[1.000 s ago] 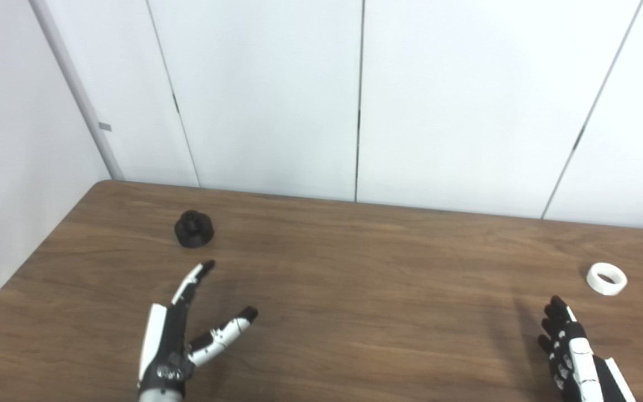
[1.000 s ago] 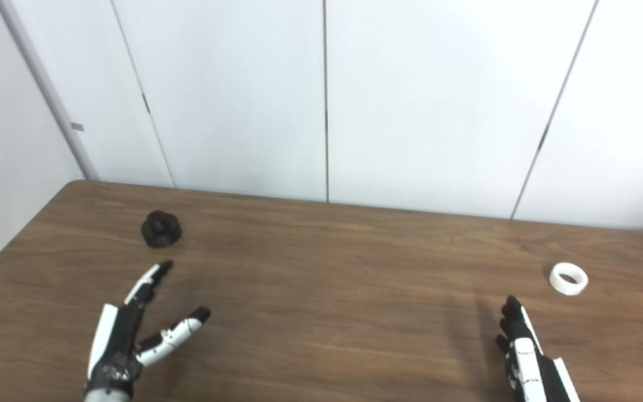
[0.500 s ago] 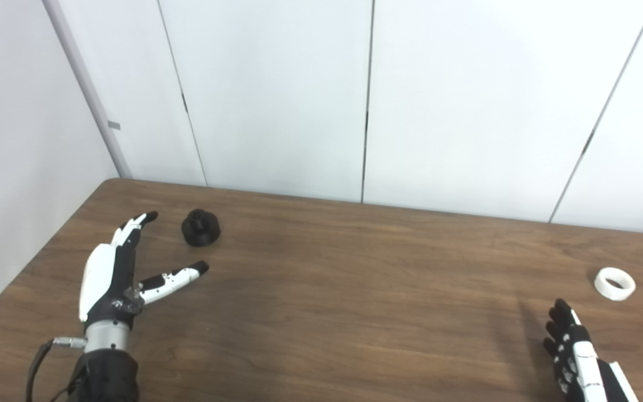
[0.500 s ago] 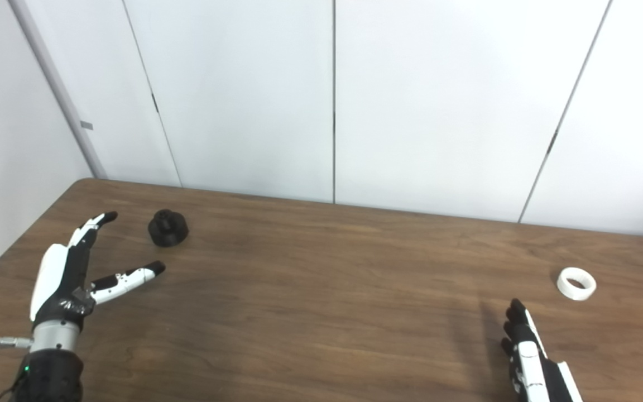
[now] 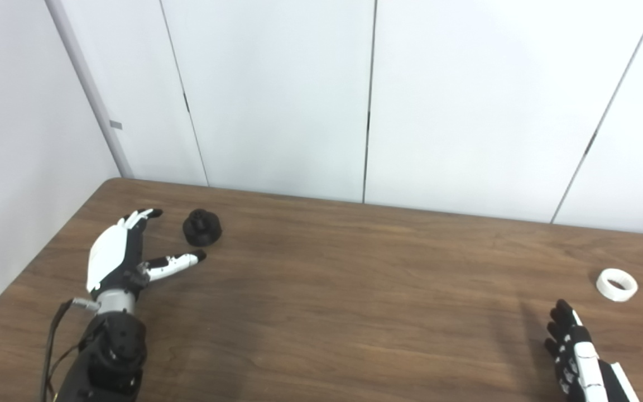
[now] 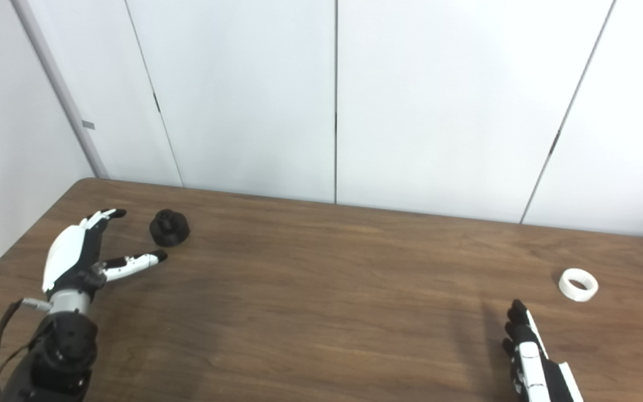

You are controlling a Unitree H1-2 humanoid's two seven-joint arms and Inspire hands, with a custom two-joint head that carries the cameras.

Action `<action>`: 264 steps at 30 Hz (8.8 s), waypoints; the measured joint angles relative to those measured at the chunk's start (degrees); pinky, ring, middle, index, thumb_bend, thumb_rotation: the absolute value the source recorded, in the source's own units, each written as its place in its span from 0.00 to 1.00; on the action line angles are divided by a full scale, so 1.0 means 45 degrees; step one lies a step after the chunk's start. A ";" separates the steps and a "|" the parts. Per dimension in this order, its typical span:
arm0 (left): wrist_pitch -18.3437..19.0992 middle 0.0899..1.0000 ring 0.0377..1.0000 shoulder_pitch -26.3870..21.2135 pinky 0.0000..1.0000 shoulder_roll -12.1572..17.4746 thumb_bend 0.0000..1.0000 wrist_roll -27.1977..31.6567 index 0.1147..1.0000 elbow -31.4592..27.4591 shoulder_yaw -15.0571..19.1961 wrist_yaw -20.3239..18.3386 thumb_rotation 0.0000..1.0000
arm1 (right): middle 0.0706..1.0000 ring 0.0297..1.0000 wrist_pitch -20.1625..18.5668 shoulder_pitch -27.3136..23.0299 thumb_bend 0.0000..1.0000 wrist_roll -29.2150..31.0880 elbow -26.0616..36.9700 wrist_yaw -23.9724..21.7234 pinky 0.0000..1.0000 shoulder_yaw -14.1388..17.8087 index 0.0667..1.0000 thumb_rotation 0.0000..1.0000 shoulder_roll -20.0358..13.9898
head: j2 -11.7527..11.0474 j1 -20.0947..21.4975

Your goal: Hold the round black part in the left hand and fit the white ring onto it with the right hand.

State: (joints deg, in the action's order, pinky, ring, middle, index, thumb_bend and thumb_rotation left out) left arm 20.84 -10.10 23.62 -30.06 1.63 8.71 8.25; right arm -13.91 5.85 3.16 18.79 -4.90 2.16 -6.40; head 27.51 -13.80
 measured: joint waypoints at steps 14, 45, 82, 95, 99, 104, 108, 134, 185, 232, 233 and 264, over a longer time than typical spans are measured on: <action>-0.0244 0.96 1.00 -0.1952 1.00 0.0423 1.00 -0.0215 0.80 0.3492 -0.0949 0.0227 0.39 | 0.98 0.98 -0.0005 0.0066 0.34 -0.0305 0.0111 0.0138 1.00 -0.0111 1.00 1.00 0.0214 | 0.0000 0.0195; -0.0737 0.93 0.98 -0.3586 1.00 0.0404 1.00 0.0316 0.77 0.6391 -0.2057 0.0631 0.37 | 0.97 0.98 0.0098 0.0147 0.32 -0.0364 0.0130 0.0106 1.00 -0.0106 0.99 1.00 0.0200 | -0.0039 0.0332; -0.0997 0.73 0.87 -0.3575 1.00 0.0464 0.52 0.0331 0.42 0.6613 -0.2079 0.1554 0.05 | 0.98 0.98 0.0174 0.0186 0.34 -0.0309 0.0128 0.0000 1.00 -0.0026 0.99 1.00 0.0025 | 0.0059 0.0215; -0.1248 0.72 0.85 -0.2565 1.00 0.0373 0.52 0.0111 0.42 0.3963 -0.2471 0.1106 0.05 | 0.97 0.98 0.0203 0.0155 0.36 -0.0472 0.0102 0.0045 1.00 -0.0146 0.99 1.00 0.0037 | 0.0039 0.0430; -0.1288 0.73 0.85 -0.1941 1.00 0.0383 0.52 -0.0378 0.42 0.2133 -0.2899 0.0831 0.05 | 0.97 0.98 0.0206 0.0128 0.36 -0.0572 0.0094 0.0079 1.00 -0.0208 0.99 1.00 0.0087 | 0.0058 0.0488; -0.1172 0.71 0.84 -0.1111 1.00 0.0076 0.52 -0.0976 0.42 -0.0389 -0.3382 0.0220 0.06 | 0.97 0.98 0.0272 0.0105 0.35 -0.0580 0.0014 0.0106 1.00 -0.0251 0.99 1.00 0.0195 | 0.0137 0.0547; -0.0799 0.73 0.85 -0.0577 1.00 -0.0262 0.52 -0.1594 0.42 -0.1911 -0.3957 -0.0607 0.06 | 0.97 0.98 0.0364 0.0066 0.37 -0.0687 -0.0079 0.0113 1.00 -0.0312 0.98 1.00 0.0211 | 0.0176 0.0567; -0.2204 0.76 0.86 0.2956 1.00 -0.2602 0.52 -0.5811 0.42 -0.4904 -0.7542 -0.2985 0.06 | 0.94 0.96 -0.0620 -0.0104 0.52 -0.1447 0.0708 0.0397 1.00 -0.0692 0.95 1.00 0.0559 | 0.1757 0.2557; -0.4865 0.74 0.85 0.4312 1.00 -0.2642 0.52 -0.6183 0.42 -0.3672 -0.6818 -0.1102 0.05 | 0.92 0.93 -0.2901 -0.3625 0.83 -0.7530 -0.0222 0.0453 0.85 -0.0404 0.70 0.22 -0.3391 | 0.3164 0.6914; -0.5296 0.73 0.83 0.4690 1.00 -0.2489 0.52 -0.5832 0.42 -0.4062 -0.6157 -0.1496 0.05 | 0.97 1.00 -0.2887 -0.9064 0.87 -0.9109 -0.9749 -0.2046 1.00 -0.2084 0.66 0.23 -0.5334 | 0.2910 0.7656; -0.5296 0.73 0.83 0.4691 1.00 -0.2489 0.52 -0.5814 0.42 -0.4062 -0.6154 -0.1499 0.05 | 0.97 1.00 -0.2887 -0.9096 0.88 -0.9129 -0.9805 -0.2041 1.00 -0.2084 0.66 0.23 -0.5319 | 0.2910 0.7656; -0.5256 0.74 0.84 0.4701 1.00 -0.2547 0.52 -0.5909 0.42 -0.4090 -0.6173 -0.1570 0.05 | 0.91 1.00 -0.2877 -0.9104 0.66 -0.8801 -0.9787 -0.1655 1.00 -0.2201 0.50 0.16 -0.5271 | 0.3027 0.7540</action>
State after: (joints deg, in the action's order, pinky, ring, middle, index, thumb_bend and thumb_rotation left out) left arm -2.82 11.06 12.15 -56.66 -16.77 -19.07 1.19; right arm -26.86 -35.11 -36.44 -25.25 -12.35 -7.75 -30.12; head 41.13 20.13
